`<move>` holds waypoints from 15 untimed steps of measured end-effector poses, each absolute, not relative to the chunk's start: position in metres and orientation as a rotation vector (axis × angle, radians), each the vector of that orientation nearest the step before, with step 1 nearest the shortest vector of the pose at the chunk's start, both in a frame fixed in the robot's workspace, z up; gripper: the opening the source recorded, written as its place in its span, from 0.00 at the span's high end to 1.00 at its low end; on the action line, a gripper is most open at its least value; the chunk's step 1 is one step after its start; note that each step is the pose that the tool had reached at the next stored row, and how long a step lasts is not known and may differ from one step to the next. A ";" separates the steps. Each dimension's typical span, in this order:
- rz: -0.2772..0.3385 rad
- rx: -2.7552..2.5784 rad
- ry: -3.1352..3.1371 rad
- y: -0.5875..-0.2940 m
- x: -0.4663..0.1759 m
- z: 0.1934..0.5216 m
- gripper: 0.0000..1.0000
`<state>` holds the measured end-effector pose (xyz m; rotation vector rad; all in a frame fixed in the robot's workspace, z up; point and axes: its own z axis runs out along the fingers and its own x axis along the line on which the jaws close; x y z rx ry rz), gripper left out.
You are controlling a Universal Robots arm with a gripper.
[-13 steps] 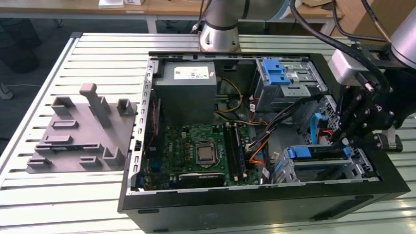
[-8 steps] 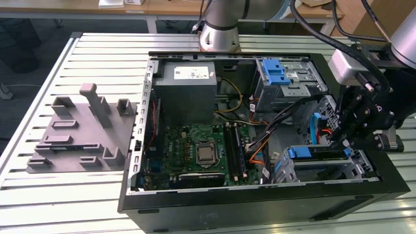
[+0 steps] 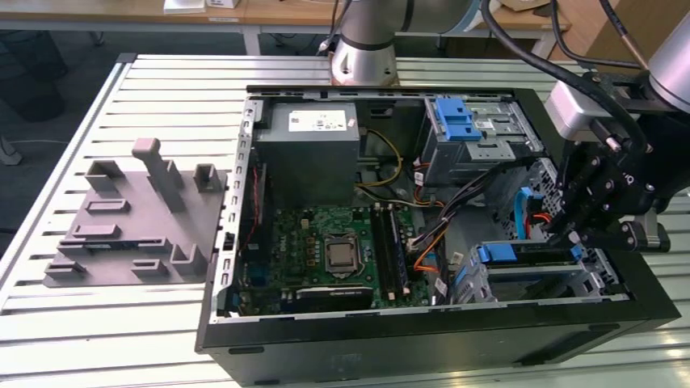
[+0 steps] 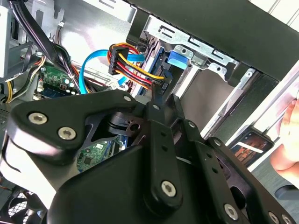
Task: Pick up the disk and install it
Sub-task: 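Insert the first disk wire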
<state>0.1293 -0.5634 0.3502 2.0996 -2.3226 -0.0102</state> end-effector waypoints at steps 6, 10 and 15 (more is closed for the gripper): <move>-0.010 2.100 -2.323 -0.563 0.129 0.350 0.75; -0.010 2.100 -2.323 -0.563 0.129 0.350 0.76; -0.010 2.100 -2.323 -0.563 0.129 0.350 0.84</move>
